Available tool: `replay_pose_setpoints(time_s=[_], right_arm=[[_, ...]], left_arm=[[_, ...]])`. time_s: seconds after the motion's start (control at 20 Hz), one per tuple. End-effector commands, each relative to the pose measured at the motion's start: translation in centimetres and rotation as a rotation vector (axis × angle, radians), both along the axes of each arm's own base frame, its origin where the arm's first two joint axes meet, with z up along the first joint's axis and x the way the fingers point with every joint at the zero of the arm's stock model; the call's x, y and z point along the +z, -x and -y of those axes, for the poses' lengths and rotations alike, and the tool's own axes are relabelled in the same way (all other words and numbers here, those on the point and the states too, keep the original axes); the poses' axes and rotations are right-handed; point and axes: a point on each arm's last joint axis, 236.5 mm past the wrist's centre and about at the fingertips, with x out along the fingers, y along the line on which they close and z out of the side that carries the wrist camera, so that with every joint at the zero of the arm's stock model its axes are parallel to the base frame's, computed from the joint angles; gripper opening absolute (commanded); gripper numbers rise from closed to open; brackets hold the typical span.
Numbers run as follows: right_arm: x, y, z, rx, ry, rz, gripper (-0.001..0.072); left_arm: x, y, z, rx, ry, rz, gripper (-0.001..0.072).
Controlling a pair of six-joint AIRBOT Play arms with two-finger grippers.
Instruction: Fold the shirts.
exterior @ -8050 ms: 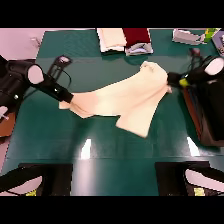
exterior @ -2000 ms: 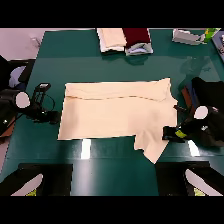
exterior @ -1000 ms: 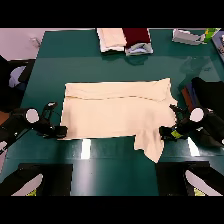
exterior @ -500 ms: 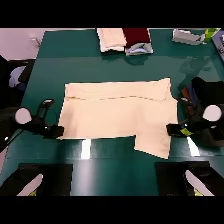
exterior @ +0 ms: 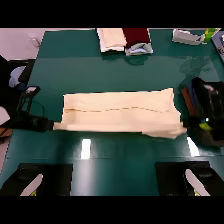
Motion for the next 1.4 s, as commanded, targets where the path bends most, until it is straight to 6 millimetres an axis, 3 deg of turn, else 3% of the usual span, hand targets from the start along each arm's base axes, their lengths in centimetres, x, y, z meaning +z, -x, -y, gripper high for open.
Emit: replay_pose_setpoints(time_s=[0.0,0.15,0.3,0.55,0.75,0.8,0.85,0.9,1.05,1.1,1.15,1.2,1.25,1.35], right_arm=[[1.0,-7.0,0.9,-0.008,0.011,0.088,0.0016],[-0.5,-13.0,1.1,-0.007,0.002,0.076,0.0016],[-2.5,-18.0,0.5,-0.005,-0.026,0.053,0.0016],[-4.7,-23.7,-0.9,0.022,-0.042,0.046,0.0017],[-5.3,-25.5,-0.9,0.026,-0.044,0.033,0.0021],[-5.0,-25.8,-0.8,0.026,-0.043,0.046,0.0097],[-4.4,-26.2,-0.8,0.04,-0.038,0.064,0.0284],[-3.7,-26.5,-0.7,0.066,-0.031,0.081,0.0343],[-1.9,-25.4,0.6,0.11,-0.015,0.067,0.0353],[-1.9,-24.6,1.5,0.101,-0.016,0.043,0.0423],[-2.4,-23.6,2.5,0.081,-0.019,0.01,0.0503],[-3.3,-22.6,3.4,0.057,-0.024,-0.019,0.0565],[-4.6,-21.6,4.5,0.028,-0.031,-0.056,0.0627],[-7.4,-19.8,5.8,-0.018,-0.049,-0.12,0.0628]], left_arm=[[0.1,-6.4,0.1,-0.004,-0.023,0.11,0.0022],[-1.3,-12.7,0.8,0.001,-0.023,0.156,0.0023],[-3.9,-16.5,1.3,-0.013,-0.034,0.117,0.0024],[-6.1,-19.6,1.7,-0.008,-0.036,0.128,0.0025],[-6.0,-19.7,1.7,-0.006,-0.035,0.13,0.0027],[-6.0,-19.5,1.7,-0.006,-0.035,0.123,0.0205],[-5.8,-19.5,1.7,0.004,-0.032,0.117,0.0493],[-5.2,-19.5,1.7,0.015,-0.029,0.109,0.0542],[-3.1,-18.7,1.7,0.004,-0.035,0.056,0.0537],[-2.7,-18.3,1.7,0.001,-0.037,0.037,0.0536],[-2.6,-18.0,1.7,0.0,-0.035,0.025,0.0425],[-2.6,-17.7,1.7,-0.005,-0.037,0.014,0.0173],[-2.6,-17.5,1.8,-0.017,-0.034,0.009,0.0027],[-2.5,-17.4,3.0,-0.013,0.017,0.003,0.0024]])
